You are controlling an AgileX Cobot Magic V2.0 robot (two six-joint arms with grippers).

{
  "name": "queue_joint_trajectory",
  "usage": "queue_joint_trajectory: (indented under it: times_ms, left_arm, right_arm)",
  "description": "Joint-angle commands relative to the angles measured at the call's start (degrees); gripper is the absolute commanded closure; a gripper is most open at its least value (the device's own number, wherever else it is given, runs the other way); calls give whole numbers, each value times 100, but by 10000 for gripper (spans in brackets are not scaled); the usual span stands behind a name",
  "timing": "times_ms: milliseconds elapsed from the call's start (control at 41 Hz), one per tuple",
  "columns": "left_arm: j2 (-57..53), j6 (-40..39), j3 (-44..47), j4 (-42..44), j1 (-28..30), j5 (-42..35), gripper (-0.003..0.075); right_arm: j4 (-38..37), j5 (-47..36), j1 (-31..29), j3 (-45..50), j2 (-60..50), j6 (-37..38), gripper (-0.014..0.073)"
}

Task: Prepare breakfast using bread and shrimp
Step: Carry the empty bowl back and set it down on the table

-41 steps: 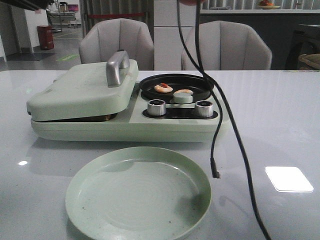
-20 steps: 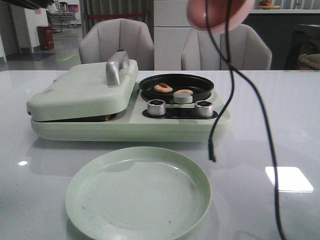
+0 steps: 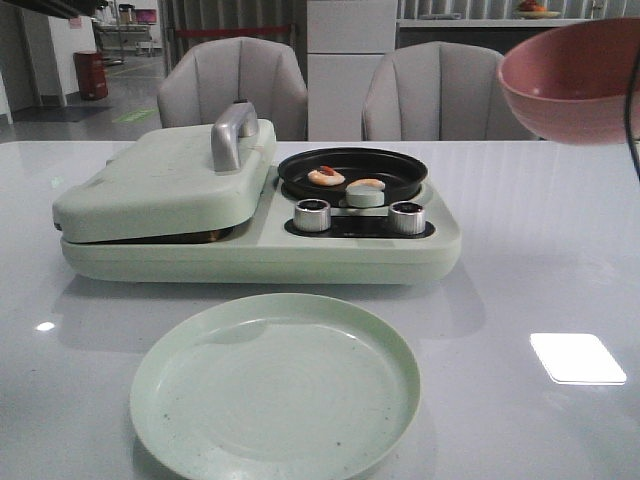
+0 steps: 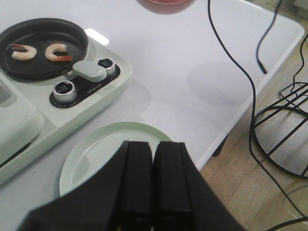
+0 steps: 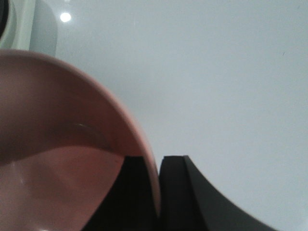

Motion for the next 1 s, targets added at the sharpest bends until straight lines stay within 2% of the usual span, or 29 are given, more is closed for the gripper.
queue_joint_trajectory:
  times_ms: [0,98,195,341,610,707,854,902,976]
  left_arm:
    - [-36,7,-169,-101,-43,-426,622]
    - [-36,7,-169,-101,-43,-426,622]
    - [-36,7,-169,-101,-43,-426,622]
    - [-36,7,-169,-101,-43,-426,622]
    - [-36,7,-169,-101,-43,-426,622]
    - [-36,7,-169,-101,-43,-426,622]
    - [-36,7,-169,-101,-43,-426,622]
    - [-36,7,-169,-101,-43,-426,622]
    - [-36,7,-169,-101,-43,-426,622]
  right_arm:
    - [843,-564,-467,483,-475,-655,547]
    - [1552,-798,-859,1094,-497,-1139,547]
    - [1904,-1301,-1029,1655,-417,-1287,547]
    - [1979,-2031,-1000,2127,-61,-1287,547]
    - [2112,-2424,-1000,2135,717,-1287,535]
    - [2112,-2418,-1000,2129,797,-1287,427]
    - [2061,-2309,-1000,2013,698,-1287,153]
    - [2006,-2115,-1000,1907,586,-1287,99]
    - [1982,-1809,-979,1753,299,-1287,83]
